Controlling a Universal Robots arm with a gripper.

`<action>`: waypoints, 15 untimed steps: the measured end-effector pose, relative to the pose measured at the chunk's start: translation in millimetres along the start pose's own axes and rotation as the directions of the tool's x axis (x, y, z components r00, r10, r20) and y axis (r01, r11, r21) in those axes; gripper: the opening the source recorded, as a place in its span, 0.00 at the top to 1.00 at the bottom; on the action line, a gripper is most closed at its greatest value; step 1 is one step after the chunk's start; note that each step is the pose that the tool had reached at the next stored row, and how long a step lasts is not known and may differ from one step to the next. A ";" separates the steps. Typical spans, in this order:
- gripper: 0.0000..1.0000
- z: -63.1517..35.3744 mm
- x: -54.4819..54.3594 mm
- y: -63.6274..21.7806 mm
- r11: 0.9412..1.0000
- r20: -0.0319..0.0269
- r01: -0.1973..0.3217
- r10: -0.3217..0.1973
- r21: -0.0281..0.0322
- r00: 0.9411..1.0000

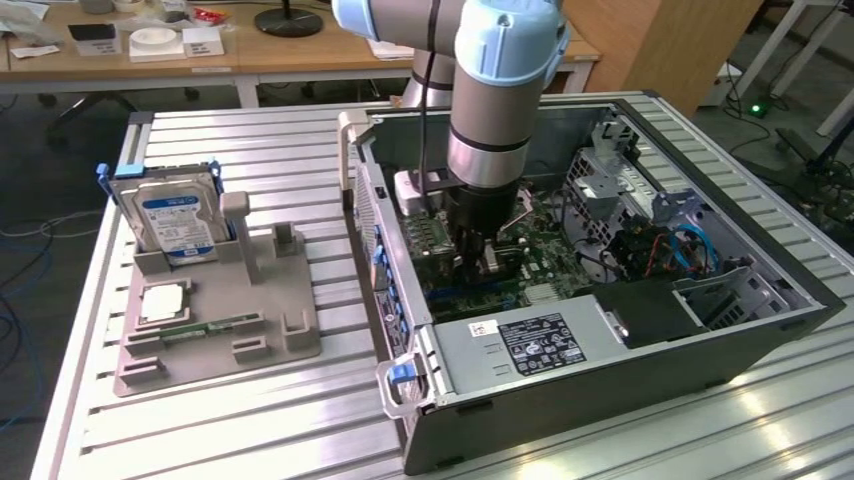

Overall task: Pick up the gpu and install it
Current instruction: 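Insert the gpu into the slot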

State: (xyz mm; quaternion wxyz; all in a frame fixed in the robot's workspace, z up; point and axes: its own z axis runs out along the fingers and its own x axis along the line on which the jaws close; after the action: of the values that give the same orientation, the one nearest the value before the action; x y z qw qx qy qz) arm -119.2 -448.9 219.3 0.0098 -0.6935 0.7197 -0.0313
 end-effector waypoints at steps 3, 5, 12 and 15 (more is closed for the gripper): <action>0.71 0.5 0.0 0.4 1.000 0.000 0.000 0.000 0.000 1.000; 0.71 0.7 -0.1 1.1 1.000 0.000 0.000 0.000 0.000 1.000; 0.71 2.2 0.1 3.2 1.000 0.000 0.000 0.000 0.000 1.000; 0.71 3.2 0.1 3.9 1.000 0.000 0.000 0.000 0.000 1.000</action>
State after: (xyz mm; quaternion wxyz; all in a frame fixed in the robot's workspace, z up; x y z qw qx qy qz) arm -122.9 -448.9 215.9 0.0097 -0.6936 0.7196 -0.0314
